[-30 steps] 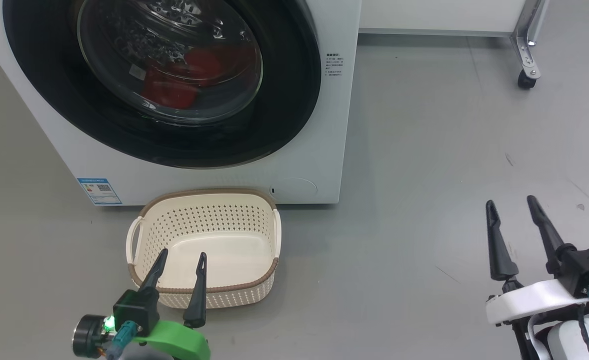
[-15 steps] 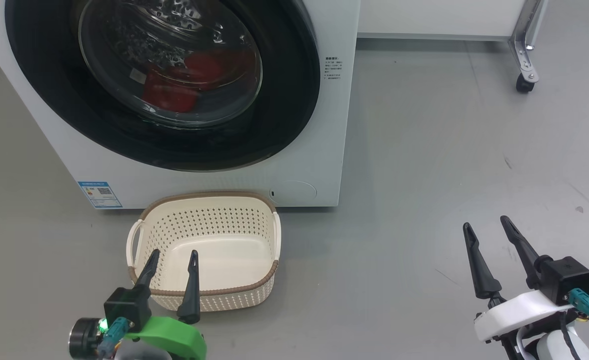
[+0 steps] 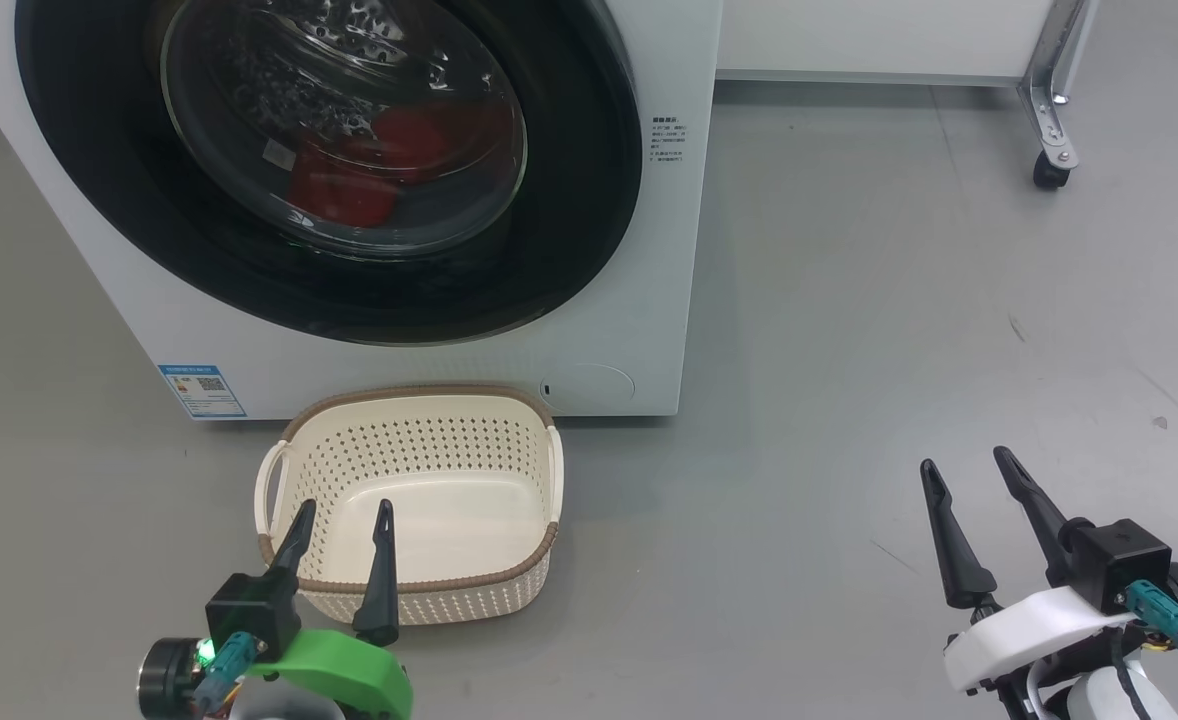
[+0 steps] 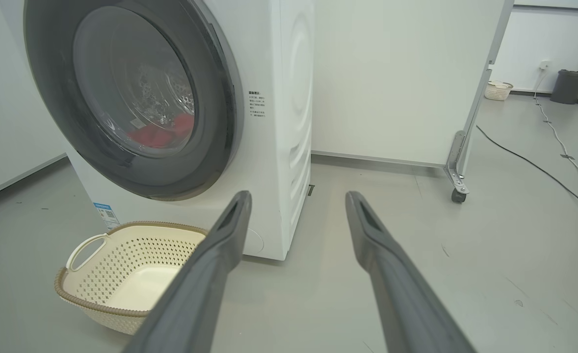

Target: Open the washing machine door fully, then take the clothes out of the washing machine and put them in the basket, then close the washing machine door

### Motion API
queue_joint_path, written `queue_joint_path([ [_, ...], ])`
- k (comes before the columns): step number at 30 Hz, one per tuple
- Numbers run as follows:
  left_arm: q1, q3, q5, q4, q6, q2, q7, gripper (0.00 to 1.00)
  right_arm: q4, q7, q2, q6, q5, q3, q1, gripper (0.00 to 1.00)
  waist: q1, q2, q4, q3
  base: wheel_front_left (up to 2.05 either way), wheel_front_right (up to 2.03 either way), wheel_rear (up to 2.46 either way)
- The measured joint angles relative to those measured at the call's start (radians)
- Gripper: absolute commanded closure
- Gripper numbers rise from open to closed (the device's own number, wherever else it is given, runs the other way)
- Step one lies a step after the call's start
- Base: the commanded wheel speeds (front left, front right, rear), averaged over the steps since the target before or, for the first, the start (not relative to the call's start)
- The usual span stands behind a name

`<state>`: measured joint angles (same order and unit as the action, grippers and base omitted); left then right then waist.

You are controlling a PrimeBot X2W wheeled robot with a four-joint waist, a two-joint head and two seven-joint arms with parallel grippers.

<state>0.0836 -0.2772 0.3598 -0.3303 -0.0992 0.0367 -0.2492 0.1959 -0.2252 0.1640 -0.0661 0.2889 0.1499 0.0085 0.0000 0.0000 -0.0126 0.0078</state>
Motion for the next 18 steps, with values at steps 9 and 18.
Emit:
queue_joint_path([
  [9, 0.004, 0.000, 0.000, -0.005, -0.001, 0.000, 0.000, 0.00, 0.013, 0.000, -0.003, 0.000, 0.000, 0.002, -0.002, 0.00, 0.0000, 0.0000, -0.001, 0.001, 0.00, 0.00, 0.00],
  [18, 0.007, -0.001, 0.000, -0.008, -0.003, 0.000, 0.000, 0.00, 0.028, 0.000, -0.005, 0.000, 0.000, 0.003, -0.009, 0.00, 0.0000, 0.0000, -0.003, 0.001, 0.00, 0.00, 0.00],
])
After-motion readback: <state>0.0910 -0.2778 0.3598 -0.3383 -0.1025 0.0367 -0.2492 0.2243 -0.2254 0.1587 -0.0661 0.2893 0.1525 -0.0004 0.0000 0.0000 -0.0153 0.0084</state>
